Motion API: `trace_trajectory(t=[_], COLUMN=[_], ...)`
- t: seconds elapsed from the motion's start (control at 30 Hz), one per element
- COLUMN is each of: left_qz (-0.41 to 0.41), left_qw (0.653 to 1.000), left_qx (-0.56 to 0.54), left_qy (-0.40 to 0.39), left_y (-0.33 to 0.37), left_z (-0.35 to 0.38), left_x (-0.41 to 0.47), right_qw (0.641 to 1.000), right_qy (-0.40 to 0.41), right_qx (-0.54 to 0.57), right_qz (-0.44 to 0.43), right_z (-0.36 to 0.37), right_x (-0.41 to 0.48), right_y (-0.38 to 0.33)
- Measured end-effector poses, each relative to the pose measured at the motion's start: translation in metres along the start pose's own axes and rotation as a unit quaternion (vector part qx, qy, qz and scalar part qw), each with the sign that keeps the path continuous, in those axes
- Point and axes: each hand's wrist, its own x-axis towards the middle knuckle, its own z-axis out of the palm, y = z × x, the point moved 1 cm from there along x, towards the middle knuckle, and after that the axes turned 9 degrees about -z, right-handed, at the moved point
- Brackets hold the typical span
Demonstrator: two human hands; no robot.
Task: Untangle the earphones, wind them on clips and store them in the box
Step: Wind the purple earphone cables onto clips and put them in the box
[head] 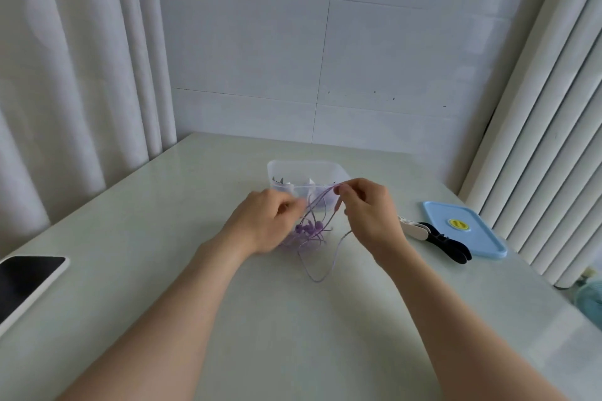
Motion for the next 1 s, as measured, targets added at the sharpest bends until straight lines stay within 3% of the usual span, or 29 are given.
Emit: trace_trajectory(t=[0.07,0.2,0.4,0.5,0.6,0.67,0.77,0.83,0.93,1.0], left_qz=[0.02,0.047,-0.005,-0.086,-0.156,-0.185,-0.198,-0.191,-0.169,-0.152], left_qw=[0.999,0.995,0.97,0.937,0.905,0.897,0.896,0.895,0.89,0.894], left_qx=[0.03,0.022,-0.116,-0.213,-0.297,-0.312,-0.301,-0.294,-0.288,-0.271], left_qy=[0.002,0.091,0.213,0.263,0.262,0.253,0.26,0.274,0.312,0.322], left_y=[0.0,-0.007,-0.007,-0.004,-0.002,-0.003,-0.004,-0.002,-0.001,0.001], left_z=[0.003,0.004,-0.004,-0.013,-0.018,-0.018,-0.017,-0.018,-0.022,-0.022], left_x=[-0.002,0.005,0.008,0.006,0.005,0.005,0.005,0.004,0.0,-0.001], right_qw=[0.999,0.985,0.987,0.996,0.988,0.966,0.944,0.931,0.878,0.879], right_qy=[-0.001,-0.017,-0.007,0.007,0.048,0.068,0.045,0.006,-0.055,-0.105], right_qx=[0.04,0.17,0.157,0.082,-0.089,-0.214,-0.292,-0.343,-0.475,-0.464], right_qz=[0.017,0.037,0.02,-0.042,-0.12,-0.126,-0.143,-0.122,-0.031,-0.01], right_z=[-0.001,0.002,0.0,-0.007,-0.012,-0.013,-0.013,-0.014,-0.01,-0.01], right_x=[0.001,-0.003,-0.004,-0.001,-0.001,-0.002,0.001,0.001,-0.003,-0.004], right_y=[-0.002,-0.008,-0.01,-0.009,-0.007,-0.008,-0.004,0.002,0.003,0.003])
